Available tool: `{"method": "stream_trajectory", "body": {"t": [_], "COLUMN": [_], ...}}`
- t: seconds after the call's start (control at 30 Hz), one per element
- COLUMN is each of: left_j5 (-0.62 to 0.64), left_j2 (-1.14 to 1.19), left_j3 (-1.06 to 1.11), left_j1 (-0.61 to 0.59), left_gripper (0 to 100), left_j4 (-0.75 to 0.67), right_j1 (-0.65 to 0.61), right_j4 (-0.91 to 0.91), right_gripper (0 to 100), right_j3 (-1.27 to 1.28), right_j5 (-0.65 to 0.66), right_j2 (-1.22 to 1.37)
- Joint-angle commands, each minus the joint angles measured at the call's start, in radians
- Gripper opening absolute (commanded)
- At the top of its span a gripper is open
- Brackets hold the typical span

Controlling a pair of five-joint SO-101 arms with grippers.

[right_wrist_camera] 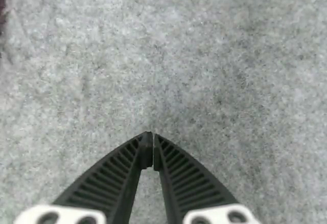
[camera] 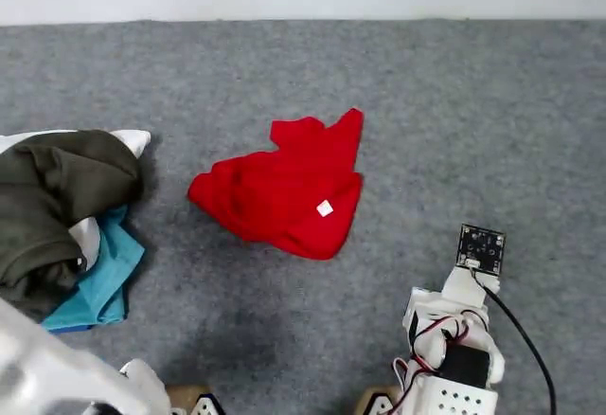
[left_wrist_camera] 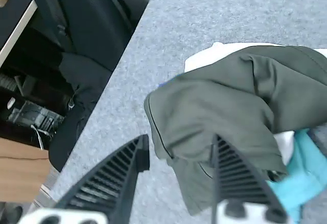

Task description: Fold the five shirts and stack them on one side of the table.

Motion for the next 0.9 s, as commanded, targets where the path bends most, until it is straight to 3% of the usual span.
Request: {"method": "stream_trajectory", "body": {"t": [0.0, 0.2, 0.47, 0.57, 0.7, 0.87], "left_j5": [0.044, 0.074, 0.075, 0.137, 0.158, 0.163], "left_j2": [-0.13, -0.29, -0.534, -0.586, -0.605, -0.605], "left_j3": [0.128, 0.374, 0.754, 0.874, 0.886, 0.894], "left_j1": [0.009, 0.037, 0.307, 0.359, 0.368, 0.368], "left_gripper": [18, 12, 1, 1, 1, 1], "left_j4": [0.018, 0.02, 0.018, 0.018, -0.002, -0.011], "right_j1": [0.004, 0.002, 0.012, 0.015, 0.019, -0.105], "right_j4": [0.002, 0.002, -0.005, -0.139, -0.271, -0.151], "right_gripper": [0.9, 0.9, 1.1, 0.9, 0.9, 1.1], "right_j3": [0.017, 0.017, 0.017, 0.017, -0.003, -0.198], "right_j5": [0.008, 0.005, 0.02, 0.104, 0.124, 0.115], "right_j2": [-0.001, -0.001, -0.001, -0.002, -0.001, 0.012]}}
